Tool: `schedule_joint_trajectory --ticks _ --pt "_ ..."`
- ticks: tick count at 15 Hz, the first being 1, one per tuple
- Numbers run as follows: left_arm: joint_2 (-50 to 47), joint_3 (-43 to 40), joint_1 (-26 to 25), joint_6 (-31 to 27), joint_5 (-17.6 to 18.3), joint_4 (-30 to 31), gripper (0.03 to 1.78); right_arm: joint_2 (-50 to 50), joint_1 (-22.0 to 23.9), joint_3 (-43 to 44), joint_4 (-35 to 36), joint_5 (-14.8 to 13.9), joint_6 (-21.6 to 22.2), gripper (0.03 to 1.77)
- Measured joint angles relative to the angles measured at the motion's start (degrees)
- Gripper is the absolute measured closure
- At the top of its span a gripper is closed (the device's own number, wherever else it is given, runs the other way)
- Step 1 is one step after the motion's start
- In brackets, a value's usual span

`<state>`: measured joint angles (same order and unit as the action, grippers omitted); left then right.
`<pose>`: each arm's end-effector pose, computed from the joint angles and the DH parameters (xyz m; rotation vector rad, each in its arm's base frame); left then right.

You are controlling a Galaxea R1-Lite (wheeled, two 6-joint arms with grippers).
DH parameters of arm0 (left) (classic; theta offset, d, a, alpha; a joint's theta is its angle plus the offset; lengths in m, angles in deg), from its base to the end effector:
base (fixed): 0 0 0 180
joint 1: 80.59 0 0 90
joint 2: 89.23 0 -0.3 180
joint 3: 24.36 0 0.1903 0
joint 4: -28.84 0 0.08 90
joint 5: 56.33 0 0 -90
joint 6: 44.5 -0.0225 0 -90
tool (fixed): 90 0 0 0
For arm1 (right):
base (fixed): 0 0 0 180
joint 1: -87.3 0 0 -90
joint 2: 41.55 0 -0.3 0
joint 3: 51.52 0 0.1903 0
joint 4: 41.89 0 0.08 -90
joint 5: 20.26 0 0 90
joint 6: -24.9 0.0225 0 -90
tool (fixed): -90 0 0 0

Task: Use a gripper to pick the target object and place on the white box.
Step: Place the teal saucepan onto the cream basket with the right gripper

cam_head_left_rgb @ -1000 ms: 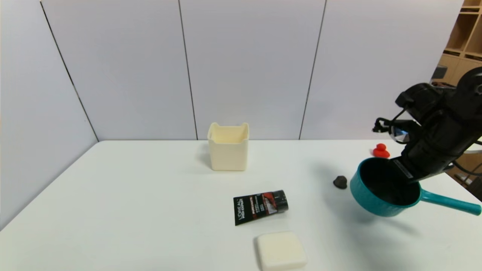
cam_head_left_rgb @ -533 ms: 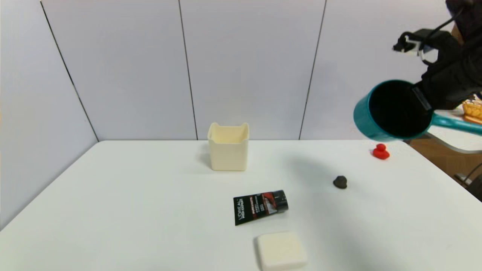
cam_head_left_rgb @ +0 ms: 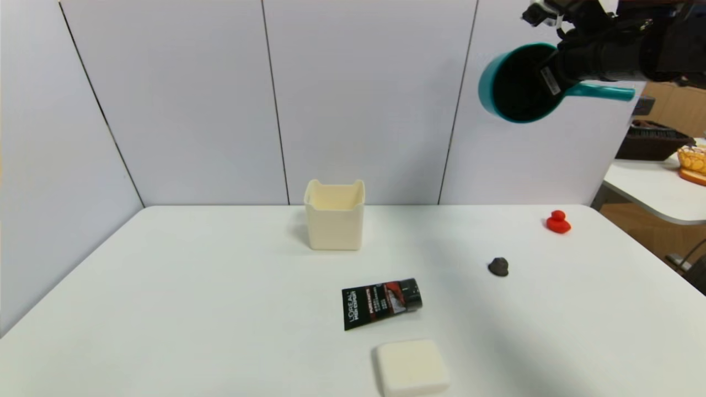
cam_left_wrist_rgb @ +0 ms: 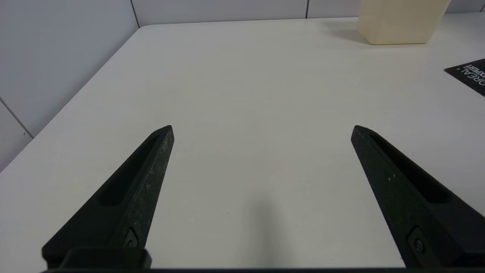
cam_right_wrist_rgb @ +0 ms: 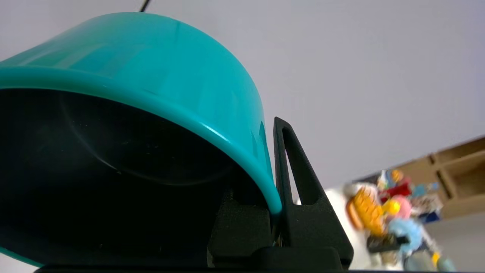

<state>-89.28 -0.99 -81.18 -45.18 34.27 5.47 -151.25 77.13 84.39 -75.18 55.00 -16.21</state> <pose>-0.0229 -0.0005 0.0755 0.0119 -0.0009 -0.0002 0.3680 0.0602 0.3539 -0.7429 0.1443 -0.0330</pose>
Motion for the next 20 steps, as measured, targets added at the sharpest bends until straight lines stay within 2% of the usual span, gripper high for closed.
schedule_joint_trajectory --ticks 4,7,9,16,20 --pt "0.0 0.0 0.0 0.0 0.0 0.0 0.12 -5.97 -5.49 0.09 16.79 6.25 -6.7 1.67" --pt "0.0 0.0 0.0 0.0 0.0 0.0 0.12 -11.02 -11.63 0.13 28.53 6.36 -9.76 1.67" --pt "0.0 0.0 0.0 -0.02 0.02 0.0 0.12 -14.32 -14.86 0.16 33.1 6.4 -10.69 1.67" --pt "0.0 0.0 0.0 -0.02 0.02 0.0 0.12 -21.58 -21.69 0.18 37.64 6.45 -11.89 1.67" --pt "0.0 0.0 0.0 -0.02 0.02 0.0 0.12 -23.39 -25.66 0.07 37.79 6.62 -12.3 1.67"
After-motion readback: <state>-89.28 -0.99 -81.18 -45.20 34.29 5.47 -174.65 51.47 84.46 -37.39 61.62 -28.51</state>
